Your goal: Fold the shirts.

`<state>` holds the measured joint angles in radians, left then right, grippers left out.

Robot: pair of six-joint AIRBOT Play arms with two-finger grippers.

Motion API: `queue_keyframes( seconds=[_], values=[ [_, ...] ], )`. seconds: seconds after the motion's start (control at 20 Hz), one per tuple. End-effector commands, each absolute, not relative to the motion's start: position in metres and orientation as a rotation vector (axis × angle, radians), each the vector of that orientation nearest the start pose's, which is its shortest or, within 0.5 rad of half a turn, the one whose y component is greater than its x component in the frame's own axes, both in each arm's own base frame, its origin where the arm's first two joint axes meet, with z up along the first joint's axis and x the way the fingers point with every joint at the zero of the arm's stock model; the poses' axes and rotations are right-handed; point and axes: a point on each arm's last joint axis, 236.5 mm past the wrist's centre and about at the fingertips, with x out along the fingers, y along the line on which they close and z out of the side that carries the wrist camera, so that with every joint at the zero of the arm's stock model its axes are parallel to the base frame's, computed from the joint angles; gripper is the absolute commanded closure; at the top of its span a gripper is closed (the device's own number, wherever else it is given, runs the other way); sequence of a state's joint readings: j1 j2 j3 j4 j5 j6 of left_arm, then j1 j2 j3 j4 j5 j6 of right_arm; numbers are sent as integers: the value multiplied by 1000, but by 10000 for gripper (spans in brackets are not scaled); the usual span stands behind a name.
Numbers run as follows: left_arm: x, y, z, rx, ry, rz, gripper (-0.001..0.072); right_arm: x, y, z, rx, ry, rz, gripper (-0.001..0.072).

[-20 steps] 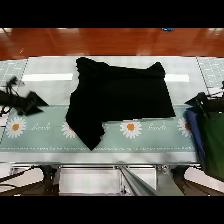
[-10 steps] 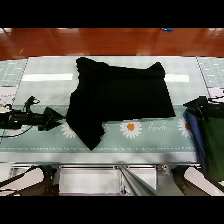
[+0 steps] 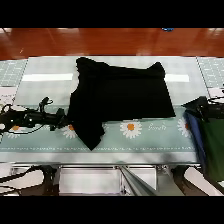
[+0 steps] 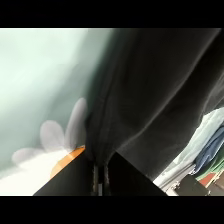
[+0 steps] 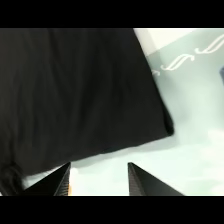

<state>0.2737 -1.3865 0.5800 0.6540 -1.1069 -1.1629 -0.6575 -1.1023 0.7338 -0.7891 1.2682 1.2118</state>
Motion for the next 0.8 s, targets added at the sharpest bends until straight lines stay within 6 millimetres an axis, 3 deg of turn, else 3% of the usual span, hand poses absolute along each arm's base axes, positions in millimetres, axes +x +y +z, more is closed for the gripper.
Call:
queue_keyframes(
  seconds=[0.0, 0.1, 0.25, 0.65, 0.75],
  values=[
    [278, -100, -103, -953, 1502, -333, 690, 278, -42, -32, 866, 1257, 27, 304],
    [282, -101, -99, -943, 1496, -352, 690, 262, -44, -49, 868, 1319, -30, 304],
    [282, -101, -98, -931, 1492, -367, 690, 255, -35, -62, 864, 1354, -20, 305],
    [282, -101, -98, -931, 1490, -365, 690, 300, -32, -92, 1066, 1327, -3, 305],
    [284, -100, -99, -928, 1484, -358, 690, 311, -22, -99, 1055, 1353, 25, 305]
  ],
)
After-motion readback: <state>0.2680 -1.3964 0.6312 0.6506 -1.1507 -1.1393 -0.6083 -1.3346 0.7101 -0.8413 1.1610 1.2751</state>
